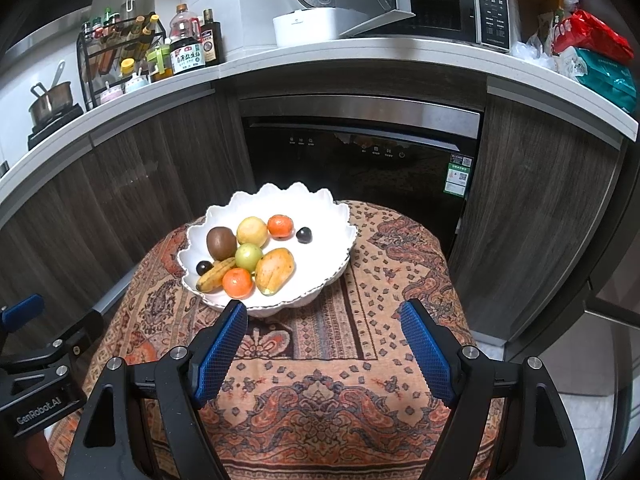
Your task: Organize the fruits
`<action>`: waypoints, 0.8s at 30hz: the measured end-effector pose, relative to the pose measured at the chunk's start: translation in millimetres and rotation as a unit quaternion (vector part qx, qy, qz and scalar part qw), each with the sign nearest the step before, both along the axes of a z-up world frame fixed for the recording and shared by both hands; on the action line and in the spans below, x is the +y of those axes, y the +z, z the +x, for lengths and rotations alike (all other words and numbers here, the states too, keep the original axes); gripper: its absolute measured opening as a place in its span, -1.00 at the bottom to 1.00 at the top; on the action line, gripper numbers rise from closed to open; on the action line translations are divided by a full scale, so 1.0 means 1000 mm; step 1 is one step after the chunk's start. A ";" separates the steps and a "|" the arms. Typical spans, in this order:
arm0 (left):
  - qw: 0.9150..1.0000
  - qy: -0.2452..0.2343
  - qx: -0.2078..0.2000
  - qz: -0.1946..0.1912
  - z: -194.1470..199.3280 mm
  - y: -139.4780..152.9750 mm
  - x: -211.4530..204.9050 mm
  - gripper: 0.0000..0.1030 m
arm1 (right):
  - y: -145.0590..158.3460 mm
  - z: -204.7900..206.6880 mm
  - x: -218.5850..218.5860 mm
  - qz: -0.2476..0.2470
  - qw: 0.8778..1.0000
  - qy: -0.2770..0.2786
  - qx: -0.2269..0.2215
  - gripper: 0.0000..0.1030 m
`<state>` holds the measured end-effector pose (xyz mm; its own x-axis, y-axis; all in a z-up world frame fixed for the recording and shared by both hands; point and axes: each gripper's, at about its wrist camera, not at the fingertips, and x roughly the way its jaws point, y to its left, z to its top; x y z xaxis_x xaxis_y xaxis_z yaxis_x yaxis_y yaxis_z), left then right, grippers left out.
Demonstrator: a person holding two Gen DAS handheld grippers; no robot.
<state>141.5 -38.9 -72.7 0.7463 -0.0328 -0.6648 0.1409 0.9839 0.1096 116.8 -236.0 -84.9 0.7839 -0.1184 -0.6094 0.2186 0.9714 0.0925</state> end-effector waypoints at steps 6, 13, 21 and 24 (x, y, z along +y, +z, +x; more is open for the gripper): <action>1.000 0.000 0.007 -0.004 0.001 -0.002 0.000 0.90 | 0.000 0.000 -0.001 0.000 1.000 0.000 0.000 0.55; 1.000 0.001 0.010 -0.004 0.001 -0.004 0.000 0.90 | 0.000 0.000 0.000 0.001 1.000 0.000 0.001 0.55; 1.000 0.003 0.015 -0.006 0.002 -0.006 0.000 0.90 | -0.001 0.000 -0.002 0.003 1.000 -0.001 0.003 0.55; 1.000 0.004 0.016 -0.007 0.003 -0.008 0.001 0.90 | -0.003 0.000 -0.002 0.003 1.000 -0.001 0.005 0.55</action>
